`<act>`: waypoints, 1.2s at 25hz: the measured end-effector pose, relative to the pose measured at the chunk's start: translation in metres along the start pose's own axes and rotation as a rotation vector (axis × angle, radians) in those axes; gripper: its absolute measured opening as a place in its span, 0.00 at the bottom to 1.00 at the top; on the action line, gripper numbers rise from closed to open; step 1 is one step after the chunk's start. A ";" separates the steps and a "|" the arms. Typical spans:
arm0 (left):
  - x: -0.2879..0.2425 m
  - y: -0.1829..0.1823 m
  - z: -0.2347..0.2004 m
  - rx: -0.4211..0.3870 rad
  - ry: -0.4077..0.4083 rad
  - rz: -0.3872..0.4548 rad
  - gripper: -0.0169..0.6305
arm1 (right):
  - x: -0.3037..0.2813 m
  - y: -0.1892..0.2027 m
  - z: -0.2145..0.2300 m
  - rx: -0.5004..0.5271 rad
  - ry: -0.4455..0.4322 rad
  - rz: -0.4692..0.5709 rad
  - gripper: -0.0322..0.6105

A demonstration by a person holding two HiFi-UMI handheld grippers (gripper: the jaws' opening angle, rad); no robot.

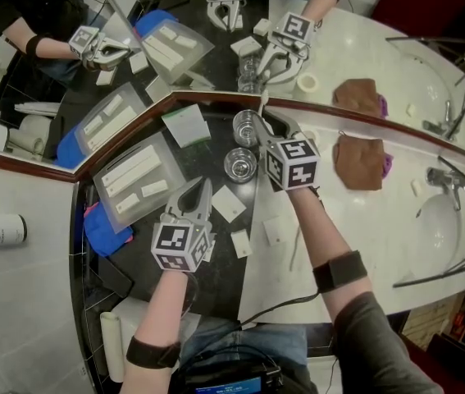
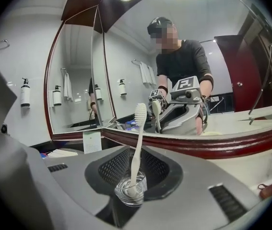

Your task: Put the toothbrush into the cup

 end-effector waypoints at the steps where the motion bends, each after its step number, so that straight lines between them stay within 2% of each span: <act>1: 0.000 0.000 0.000 0.001 0.000 0.000 0.03 | 0.000 0.002 0.000 -0.004 0.000 -0.009 0.22; 4: 0.000 0.000 0.000 0.004 0.001 -0.002 0.03 | 0.000 0.005 0.002 -0.008 0.007 -0.033 0.26; 14: 0.003 -0.004 0.003 0.011 0.000 -0.002 0.03 | 0.011 0.010 0.000 -0.052 0.024 -0.074 0.26; 21: 0.025 -0.019 0.009 0.020 0.005 0.004 0.03 | 0.053 -0.007 -0.024 -0.063 -0.006 -0.088 0.26; 27: 0.055 -0.033 0.014 0.015 0.013 0.002 0.03 | 0.116 -0.034 -0.056 -0.033 -0.027 -0.078 0.08; 30: 0.069 -0.039 0.018 0.006 0.016 0.003 0.03 | 0.149 -0.040 -0.067 -0.029 -0.016 -0.078 0.05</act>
Point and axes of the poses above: the fingertips, and each gripper's own axes: x backward along the fingers, z to its right, y out of its underside, the point moved 3 cm from there along x, backward along the fingers, and after that the axes turned 14 degrees about -y, right-handed, at the moved point
